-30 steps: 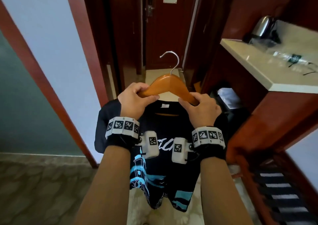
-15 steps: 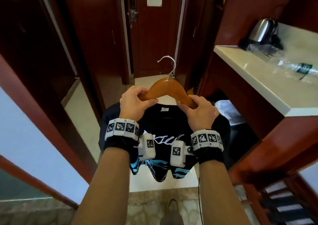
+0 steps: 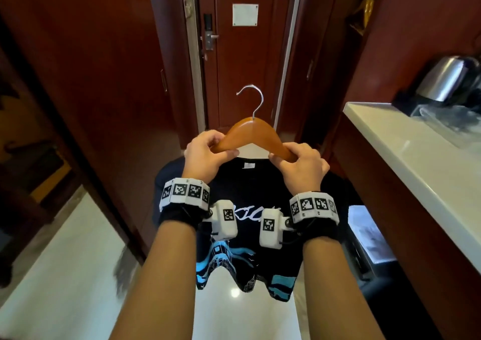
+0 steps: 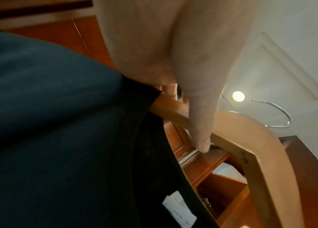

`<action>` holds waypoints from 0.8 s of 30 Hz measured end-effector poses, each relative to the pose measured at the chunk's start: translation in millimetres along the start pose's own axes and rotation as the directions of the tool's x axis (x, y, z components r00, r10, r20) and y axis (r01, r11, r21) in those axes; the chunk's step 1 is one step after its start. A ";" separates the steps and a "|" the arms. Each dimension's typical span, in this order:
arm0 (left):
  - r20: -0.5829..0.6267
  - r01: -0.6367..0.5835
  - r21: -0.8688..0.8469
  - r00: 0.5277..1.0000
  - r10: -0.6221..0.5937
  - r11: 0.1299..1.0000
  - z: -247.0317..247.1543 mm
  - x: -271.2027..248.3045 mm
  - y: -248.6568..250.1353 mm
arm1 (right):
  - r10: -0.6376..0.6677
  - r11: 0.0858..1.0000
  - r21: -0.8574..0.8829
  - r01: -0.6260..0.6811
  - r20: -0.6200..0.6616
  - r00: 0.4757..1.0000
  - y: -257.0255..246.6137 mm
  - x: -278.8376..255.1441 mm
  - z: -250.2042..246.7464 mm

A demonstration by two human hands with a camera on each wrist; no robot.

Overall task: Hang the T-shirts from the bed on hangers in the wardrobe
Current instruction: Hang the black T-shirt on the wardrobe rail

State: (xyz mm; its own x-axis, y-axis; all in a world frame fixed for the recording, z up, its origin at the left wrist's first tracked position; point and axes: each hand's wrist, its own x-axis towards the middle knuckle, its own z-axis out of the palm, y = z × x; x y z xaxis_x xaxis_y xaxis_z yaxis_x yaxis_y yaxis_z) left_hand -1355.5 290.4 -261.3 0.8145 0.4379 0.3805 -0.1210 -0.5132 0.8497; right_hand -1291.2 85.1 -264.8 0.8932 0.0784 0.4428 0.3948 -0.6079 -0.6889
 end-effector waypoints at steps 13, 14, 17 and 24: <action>0.076 -0.028 -0.083 0.997 0.034 0.996 120.9 256.4 -77.1 | 0.046 0.997 -0.064 -0.049 -0.049 0.998 70.7 240.8 104.0; 0.094 -0.033 -0.090 0.995 0.042 0.995 128.1 282.7 -82.3 | 0.050 0.996 -0.071 -0.054 -0.055 0.997 71.9 262.8 112.1; 0.140 -0.056 -0.084 0.988 0.068 0.995 146.5 360.2 -93.7 | 0.064 0.994 -0.081 -0.071 -0.082 0.995 74.8 326.9 134.8; 0.148 -0.149 0.003 0.978 0.146 0.989 192.8 501.9 -118.8 | 0.090 0.987 -0.116 -0.110 -0.161 0.983 93.6 444.1 180.1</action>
State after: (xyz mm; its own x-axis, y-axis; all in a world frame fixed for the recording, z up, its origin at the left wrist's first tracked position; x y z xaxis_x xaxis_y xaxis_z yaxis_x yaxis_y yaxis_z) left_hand -822.9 428.8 -241.6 0.8629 0.2439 0.4426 -0.2390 -0.5748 0.7826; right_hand -818.8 205.3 -235.9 0.8788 -0.1050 0.4655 0.2670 -0.7003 -0.6620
